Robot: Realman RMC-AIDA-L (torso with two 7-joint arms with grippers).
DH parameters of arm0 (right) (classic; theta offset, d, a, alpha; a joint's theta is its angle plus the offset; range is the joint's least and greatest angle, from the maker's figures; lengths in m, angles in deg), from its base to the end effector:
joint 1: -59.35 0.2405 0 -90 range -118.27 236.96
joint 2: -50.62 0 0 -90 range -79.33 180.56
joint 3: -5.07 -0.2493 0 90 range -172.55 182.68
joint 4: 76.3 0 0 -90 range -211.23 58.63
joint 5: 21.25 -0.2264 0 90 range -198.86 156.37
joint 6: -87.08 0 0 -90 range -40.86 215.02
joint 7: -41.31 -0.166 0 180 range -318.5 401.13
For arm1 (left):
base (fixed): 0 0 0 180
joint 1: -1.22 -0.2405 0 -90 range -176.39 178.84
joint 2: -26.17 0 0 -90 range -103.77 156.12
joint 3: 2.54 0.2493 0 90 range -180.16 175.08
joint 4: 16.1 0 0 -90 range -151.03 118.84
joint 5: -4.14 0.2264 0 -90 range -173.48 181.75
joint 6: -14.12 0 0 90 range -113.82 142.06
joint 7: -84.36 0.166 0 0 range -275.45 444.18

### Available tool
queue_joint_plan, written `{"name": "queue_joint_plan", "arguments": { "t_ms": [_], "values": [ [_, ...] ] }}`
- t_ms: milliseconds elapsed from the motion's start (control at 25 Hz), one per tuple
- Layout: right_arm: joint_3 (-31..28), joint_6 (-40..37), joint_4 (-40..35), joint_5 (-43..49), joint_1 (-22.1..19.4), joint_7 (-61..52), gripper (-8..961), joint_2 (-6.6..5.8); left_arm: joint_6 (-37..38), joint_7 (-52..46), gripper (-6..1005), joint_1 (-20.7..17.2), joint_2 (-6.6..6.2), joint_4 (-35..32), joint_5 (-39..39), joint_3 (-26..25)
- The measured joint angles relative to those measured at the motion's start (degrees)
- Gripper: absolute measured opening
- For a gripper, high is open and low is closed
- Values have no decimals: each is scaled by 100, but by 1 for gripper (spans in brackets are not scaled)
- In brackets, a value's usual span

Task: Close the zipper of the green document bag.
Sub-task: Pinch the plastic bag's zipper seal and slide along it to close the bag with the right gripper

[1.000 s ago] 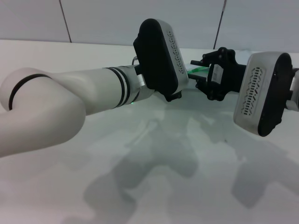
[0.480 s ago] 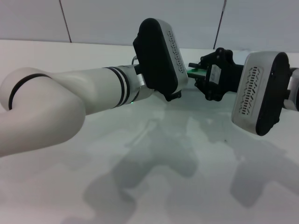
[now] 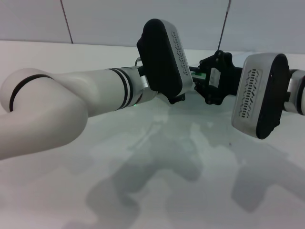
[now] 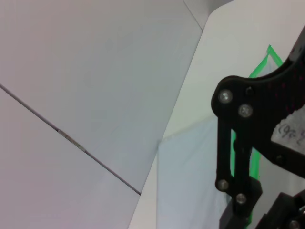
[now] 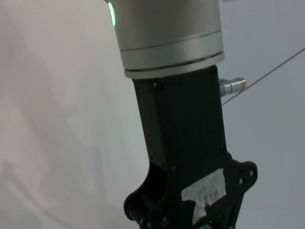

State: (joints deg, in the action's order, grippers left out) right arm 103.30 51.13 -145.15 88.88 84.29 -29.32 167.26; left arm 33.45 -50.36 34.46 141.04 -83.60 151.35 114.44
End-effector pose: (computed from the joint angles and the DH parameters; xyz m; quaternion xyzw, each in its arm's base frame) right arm 0.1474 0.4081 -0.0661 -0.9204 -0.2192 -0.0100 0.3236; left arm -0.1130 0.4161 -0.1064 -0.9227 0.0929 0.0168 0.3738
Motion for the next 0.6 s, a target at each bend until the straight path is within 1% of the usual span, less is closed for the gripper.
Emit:
{"name": "queue_joint_plan", "arguments": {
  "t_ms": [360,600],
  "values": [
    [3,2,21,0,4,-2,134,-1,1,6,55,-10,0,0,15,0],
    [-1,37,30,0,-10,-3,81,-1,1,12,54,-21,0,2,17,-15]
  ]
}}
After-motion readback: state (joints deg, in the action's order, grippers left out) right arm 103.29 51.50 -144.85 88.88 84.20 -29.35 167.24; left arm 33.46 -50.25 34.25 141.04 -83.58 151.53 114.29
